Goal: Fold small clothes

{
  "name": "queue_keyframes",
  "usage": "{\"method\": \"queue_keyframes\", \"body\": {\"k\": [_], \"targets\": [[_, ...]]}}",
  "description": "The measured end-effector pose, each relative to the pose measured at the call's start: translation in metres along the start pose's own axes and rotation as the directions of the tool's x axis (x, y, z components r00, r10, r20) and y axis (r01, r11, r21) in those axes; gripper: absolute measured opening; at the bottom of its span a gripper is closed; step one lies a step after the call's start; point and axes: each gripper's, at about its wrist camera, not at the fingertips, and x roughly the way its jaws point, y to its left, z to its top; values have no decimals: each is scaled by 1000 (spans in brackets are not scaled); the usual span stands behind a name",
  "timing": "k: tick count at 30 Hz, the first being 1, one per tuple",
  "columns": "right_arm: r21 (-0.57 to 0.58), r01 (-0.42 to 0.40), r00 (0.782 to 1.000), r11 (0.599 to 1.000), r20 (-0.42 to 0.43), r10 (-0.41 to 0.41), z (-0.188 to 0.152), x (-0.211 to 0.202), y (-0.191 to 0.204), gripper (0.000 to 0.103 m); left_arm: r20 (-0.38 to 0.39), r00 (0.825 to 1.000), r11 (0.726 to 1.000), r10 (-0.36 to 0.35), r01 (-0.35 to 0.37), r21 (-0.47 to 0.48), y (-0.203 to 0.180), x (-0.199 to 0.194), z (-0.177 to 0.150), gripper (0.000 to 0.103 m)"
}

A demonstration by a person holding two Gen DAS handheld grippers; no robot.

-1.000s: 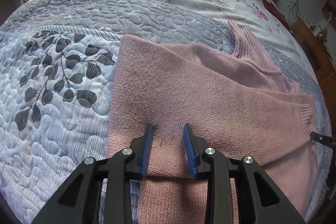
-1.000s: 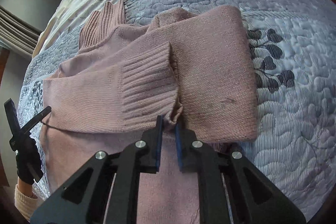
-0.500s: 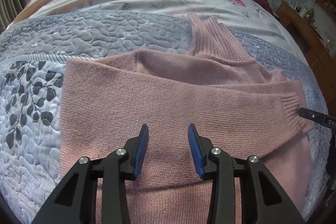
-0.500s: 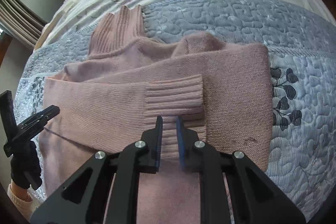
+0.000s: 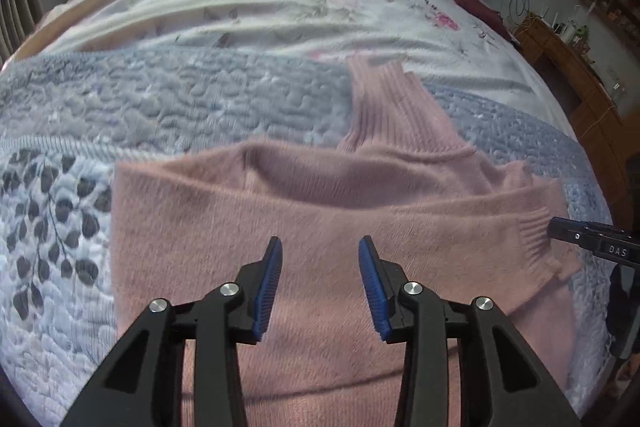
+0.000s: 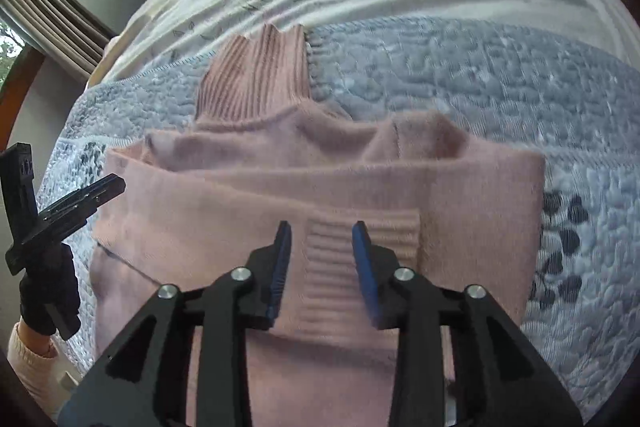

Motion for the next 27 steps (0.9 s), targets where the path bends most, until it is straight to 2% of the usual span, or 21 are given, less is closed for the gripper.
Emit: {"method": "queue_keyframes", "body": {"k": [2,5,9,13,18,19,20,22,23,24,25,27], "targets": [[6,-23,1000,1000,6,23,26,10,5,37,9,1000,999,23,-23,26,-9,11,25,46],[32,-77,997,996,-13,78,66,35,6,38,-26,1000,1000,-17,17,-5,-11,42,58,46],[42,-97,995,994,-20,98,103,70,9,43,-55,996,997,-70,68,-44,-12,81,87,46],[82,-116,992,990,-38,119,122,104,1,51,-83,994,997,-74,73,-12,-20,113,99,46],[115,-150,988,982,-29,154,136,129,-3,52,-96,993,998,-66,64,-23,-23,138,105,52],[103,-146,988,984,-33,150,137,132,-1,52,-99,991,996,-86,83,-32,-23,141,105,52],[87,-135,990,987,-35,139,139,134,2,50,-106,988,993,-110,106,-42,-23,144,105,52],[73,-134,990,988,-32,136,139,136,4,27,-107,984,989,-146,140,-54,-25,147,103,49],[72,-142,989,987,-38,145,138,137,4,10,-103,983,988,-149,144,-53,-26,148,102,44],[66,-148,988,987,-30,150,137,135,5,9,-102,984,989,-145,140,-51,-26,149,100,32],[50,-153,988,987,-11,154,135,129,6,9,-98,983,987,-155,150,-55,-25,148,99,25],[21,-172,985,985,26,172,130,116,8,8,-59,979,979,-196,192,-72,-21,137,97,20]]}}
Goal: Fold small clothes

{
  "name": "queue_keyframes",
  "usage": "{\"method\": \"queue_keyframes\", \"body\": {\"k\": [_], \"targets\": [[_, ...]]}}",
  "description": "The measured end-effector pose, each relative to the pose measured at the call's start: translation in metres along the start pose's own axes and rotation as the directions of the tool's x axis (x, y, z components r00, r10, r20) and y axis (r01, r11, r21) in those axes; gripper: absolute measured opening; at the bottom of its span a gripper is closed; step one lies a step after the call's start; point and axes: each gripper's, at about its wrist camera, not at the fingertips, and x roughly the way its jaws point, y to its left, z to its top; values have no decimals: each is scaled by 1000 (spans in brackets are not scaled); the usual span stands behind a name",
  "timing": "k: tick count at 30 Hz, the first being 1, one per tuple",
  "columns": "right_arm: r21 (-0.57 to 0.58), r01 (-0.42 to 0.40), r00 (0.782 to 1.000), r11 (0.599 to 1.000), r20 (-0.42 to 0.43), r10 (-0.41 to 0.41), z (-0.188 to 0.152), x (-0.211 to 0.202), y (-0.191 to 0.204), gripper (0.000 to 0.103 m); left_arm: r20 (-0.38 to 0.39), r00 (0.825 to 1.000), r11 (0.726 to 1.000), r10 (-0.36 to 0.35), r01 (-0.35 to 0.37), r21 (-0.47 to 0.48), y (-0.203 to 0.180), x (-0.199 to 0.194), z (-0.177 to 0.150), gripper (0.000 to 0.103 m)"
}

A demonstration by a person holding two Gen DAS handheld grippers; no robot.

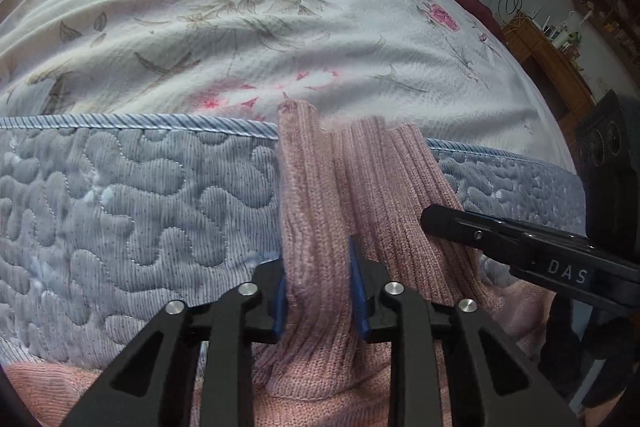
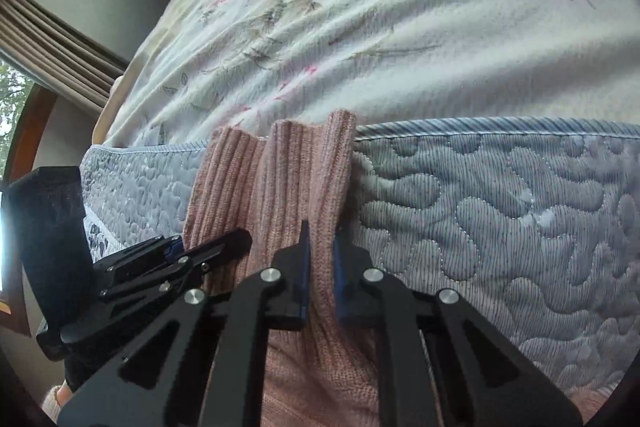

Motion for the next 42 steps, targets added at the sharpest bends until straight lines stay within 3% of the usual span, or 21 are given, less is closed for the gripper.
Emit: {"method": "queue_keyframes", "body": {"k": [5,10,18,23,26,30,36,40,42], "targets": [[-104,-67,994,992,75,75,-19,-46,22,8,104,987,992,-120,114,62,-11,-51,-17,18],[-246,-73,991,967,95,99,-58,-86,49,8,151,979,977,-136,107,184,-29,-92,-54,18],[-342,-47,996,939,54,70,-135,-111,60,12,140,978,962,-157,119,245,-35,-124,-124,18],[-374,-31,1000,927,-15,28,-181,-115,54,20,75,986,964,-149,128,234,-21,-133,-163,18],[-380,-62,996,923,-81,33,-207,-121,47,23,23,989,969,-146,139,204,-8,-138,-182,19],[-306,-149,987,940,-110,120,-220,-141,35,38,7,983,972,-183,180,149,7,-154,-191,23],[-119,-169,985,979,-56,163,-171,-123,24,51,-7,986,986,-164,164,33,9,-130,-152,34],[38,-205,976,978,-72,207,-146,-88,11,52,-58,989,990,-134,131,-47,14,-98,-133,40],[85,-175,977,981,-107,184,-141,-70,6,49,-68,990,989,-123,117,-95,18,-83,-128,39]]}}
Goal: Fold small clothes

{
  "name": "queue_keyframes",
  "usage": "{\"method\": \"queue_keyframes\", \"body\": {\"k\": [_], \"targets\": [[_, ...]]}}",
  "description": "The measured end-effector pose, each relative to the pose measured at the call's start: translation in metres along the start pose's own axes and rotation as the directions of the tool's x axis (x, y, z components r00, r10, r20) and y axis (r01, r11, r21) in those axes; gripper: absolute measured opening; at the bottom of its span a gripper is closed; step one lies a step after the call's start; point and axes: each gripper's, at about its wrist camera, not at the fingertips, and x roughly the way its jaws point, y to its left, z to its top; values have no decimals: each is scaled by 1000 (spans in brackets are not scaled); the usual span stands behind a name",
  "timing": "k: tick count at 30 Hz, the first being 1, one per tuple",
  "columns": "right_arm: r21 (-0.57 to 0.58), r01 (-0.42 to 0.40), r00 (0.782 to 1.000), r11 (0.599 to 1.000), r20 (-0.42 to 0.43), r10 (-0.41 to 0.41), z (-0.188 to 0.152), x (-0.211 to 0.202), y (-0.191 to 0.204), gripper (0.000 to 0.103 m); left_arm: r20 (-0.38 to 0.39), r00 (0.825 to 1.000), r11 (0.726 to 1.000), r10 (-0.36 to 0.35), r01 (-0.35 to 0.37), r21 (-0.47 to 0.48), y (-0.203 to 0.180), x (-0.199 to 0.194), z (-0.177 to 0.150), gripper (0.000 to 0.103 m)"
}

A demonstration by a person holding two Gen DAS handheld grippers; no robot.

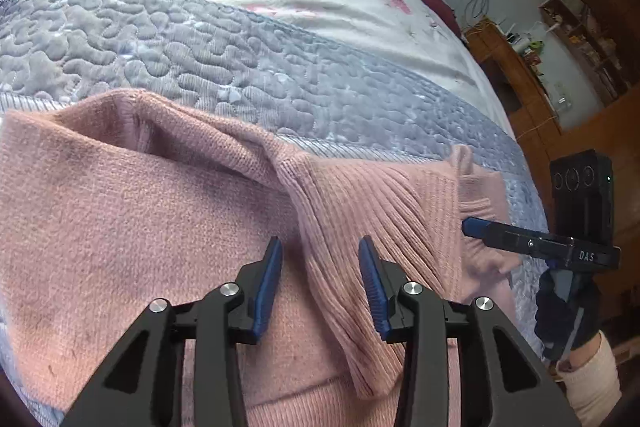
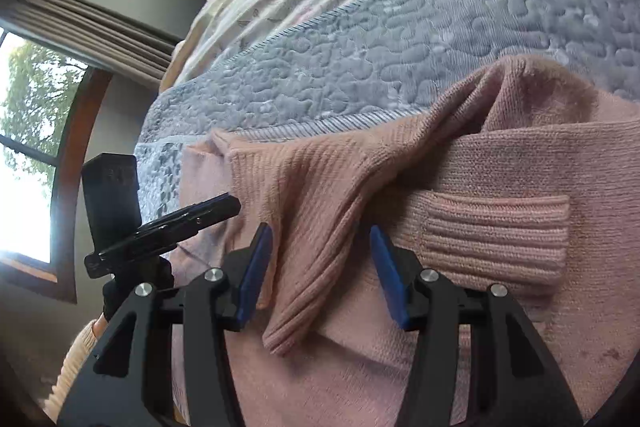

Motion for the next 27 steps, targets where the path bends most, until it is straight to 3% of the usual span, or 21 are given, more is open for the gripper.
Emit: {"method": "queue_keyframes", "body": {"k": [1,2,3,4,9,13,16,19,21,25,27], "targets": [[7,8,1000,1000,-9,-8,2,7,-2,43,8,1000,1000,-14,14,-16,2,4,3,38],[5,6,1000,1000,-12,-6,4,12,-2,20,21,1000,1000,-15,16,-27,2,5,6,37],[1,-1,1000,1000,-14,1,6,15,-2,9,33,999,999,-23,24,-30,1,5,9,24],[-1,-7,1000,1000,0,7,8,15,-2,9,39,999,999,-34,35,-26,-2,6,12,14],[-30,34,995,999,94,-31,24,8,0,8,118,993,1000,-3,1,16,-9,2,28,13],[-41,94,994,995,51,-92,26,26,-6,8,71,994,995,77,-81,56,-1,19,33,13],[-52,103,994,993,47,-100,17,21,-1,13,77,996,998,44,-47,35,2,9,23,14],[-73,75,996,994,47,-72,0,7,10,27,72,997,1000,-20,19,16,-1,-8,5,14],[-82,46,999,996,23,-44,-14,4,17,32,52,998,1000,-24,23,17,-6,-15,-11,15],[-66,25,998,997,-49,-28,-35,15,28,32,-6,1000,1000,-23,23,5,-11,-11,-37,27],[-57,28,997,998,-71,-32,-40,22,31,9,-17,999,999,-46,46,-19,-10,-8,-43,25]]}}
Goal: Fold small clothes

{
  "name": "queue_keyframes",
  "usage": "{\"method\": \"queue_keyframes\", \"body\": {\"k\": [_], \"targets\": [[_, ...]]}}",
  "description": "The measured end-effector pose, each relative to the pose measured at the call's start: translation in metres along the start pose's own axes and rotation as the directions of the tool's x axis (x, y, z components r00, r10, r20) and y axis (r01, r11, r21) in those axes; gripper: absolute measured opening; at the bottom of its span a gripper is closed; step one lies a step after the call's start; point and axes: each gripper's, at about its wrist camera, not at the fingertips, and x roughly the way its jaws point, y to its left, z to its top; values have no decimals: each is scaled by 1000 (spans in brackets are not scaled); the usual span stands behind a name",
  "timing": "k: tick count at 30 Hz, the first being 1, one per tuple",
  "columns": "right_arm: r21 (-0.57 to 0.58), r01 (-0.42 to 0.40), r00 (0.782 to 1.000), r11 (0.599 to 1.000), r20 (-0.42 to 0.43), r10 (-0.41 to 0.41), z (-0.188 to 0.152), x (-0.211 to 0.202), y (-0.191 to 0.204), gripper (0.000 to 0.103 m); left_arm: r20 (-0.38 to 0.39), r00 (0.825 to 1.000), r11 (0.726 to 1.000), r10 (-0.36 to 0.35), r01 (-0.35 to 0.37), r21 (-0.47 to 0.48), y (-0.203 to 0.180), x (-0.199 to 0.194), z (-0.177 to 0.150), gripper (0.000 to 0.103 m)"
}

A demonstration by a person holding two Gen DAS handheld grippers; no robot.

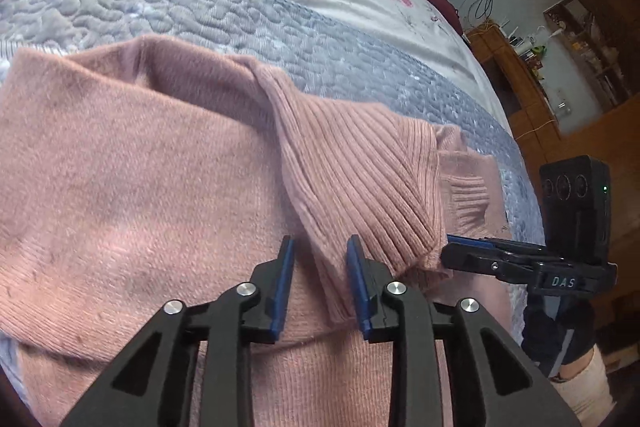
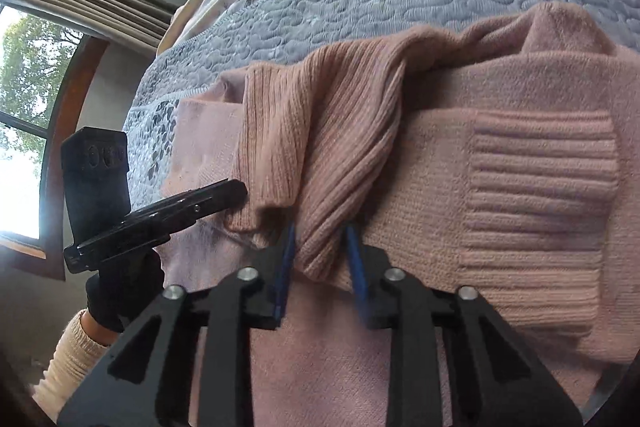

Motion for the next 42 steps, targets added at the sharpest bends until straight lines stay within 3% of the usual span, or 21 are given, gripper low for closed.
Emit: {"method": "queue_keyframes", "body": {"k": [2,3,5,8,13,17,20,22,24,29,32,35,37,42], "targets": [[8,0,1000,1000,12,0,-3,-2,2,8,2,1000,1000,-2,2,6,-2,0,0,21],[14,-11,1000,1000,23,11,-4,-5,2,8,0,1000,1000,6,-6,18,-2,-1,1,13],[22,1,1000,1000,23,-1,-7,-10,-2,8,-5,997,995,79,-78,63,-4,1,1,11],[16,41,999,999,0,-41,-17,-4,-15,8,-13,997,995,73,-72,75,2,4,-2,10],[30,23,1000,999,15,-24,-24,2,-23,7,2,997,993,81,-81,87,4,3,-7,12],[35,19,998,999,60,-22,-38,-26,-12,19,34,987,980,159,-162,112,-10,-29,-24,14],[-10,73,990,997,124,-71,-74,-67,6,26,71,969,955,235,-244,167,-21,-75,-59,32],[-43,134,980,990,152,-126,-109,-92,17,38,87,964,948,253,-265,175,-20,-109,-90,53],[-52,181,972,982,164,-170,-152,-114,24,45,92,944,931,316,-327,160,-13,-139,-122,61],[22,206,967,978,150,-207,-259,-145,21,49,48,911,907,409,-412,87,14,-193,-200,64],[77,217,964,973,141,-226,-308,-155,12,49,5,911,910,412,-412,54,29,-210,-238,64],[138,207,965,969,133,-225,-346,-161,2,49,-26,924,925,380,-380,32,35,-216,-264,64],[166,225,963,960,115,-245,-364,-159,-6,50,-34,930,930,366,-365,33,34,-215,-277,64],[191,269,956,944,63,-285,-391,-145,-22,50,-77,920,923,384,-381,50,34,-202,-300,64]]}}
